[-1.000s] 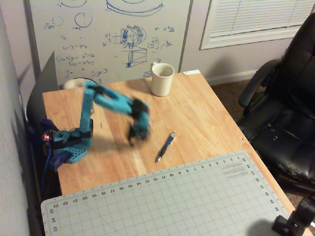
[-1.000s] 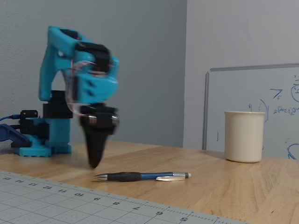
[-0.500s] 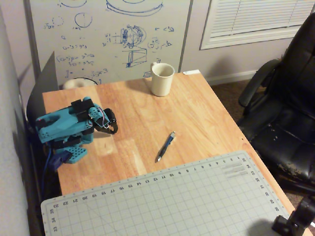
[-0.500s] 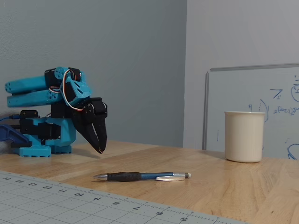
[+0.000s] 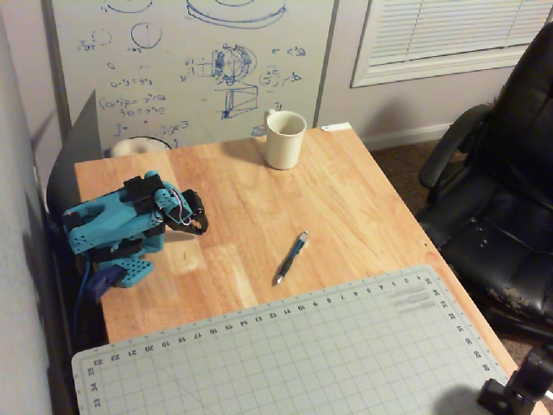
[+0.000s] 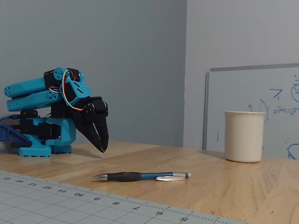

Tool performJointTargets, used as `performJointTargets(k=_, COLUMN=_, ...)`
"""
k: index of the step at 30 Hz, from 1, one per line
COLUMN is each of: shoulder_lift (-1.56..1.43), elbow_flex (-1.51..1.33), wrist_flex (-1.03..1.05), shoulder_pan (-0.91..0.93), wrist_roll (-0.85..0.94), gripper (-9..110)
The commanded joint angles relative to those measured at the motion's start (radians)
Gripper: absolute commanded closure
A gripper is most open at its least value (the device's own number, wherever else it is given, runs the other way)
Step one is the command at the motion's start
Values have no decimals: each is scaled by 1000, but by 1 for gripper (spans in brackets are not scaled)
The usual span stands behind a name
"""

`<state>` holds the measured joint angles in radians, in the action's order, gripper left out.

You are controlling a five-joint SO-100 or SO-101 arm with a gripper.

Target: Touch the pen.

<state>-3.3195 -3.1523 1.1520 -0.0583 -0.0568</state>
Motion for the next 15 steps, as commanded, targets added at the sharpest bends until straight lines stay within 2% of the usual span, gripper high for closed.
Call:
performJointTargets(k=1, shoulder_lift=-17, elbow_flex=14, wrist_flex=-2, shoulder_pan=-6, wrist_roll=-8, gripper=101)
performJointTargets(k=10, shoulder_lift=-18, elbow_flex=44, wrist_flex=-15, shoulder_pan=-8, wrist_roll=6, gripper=101)
performJointTargets(k=15, shoulder_lift=-18, elbow_flex=172, wrist_flex=-15, shoulder_pan=-8, wrist_roll=6, gripper=101)
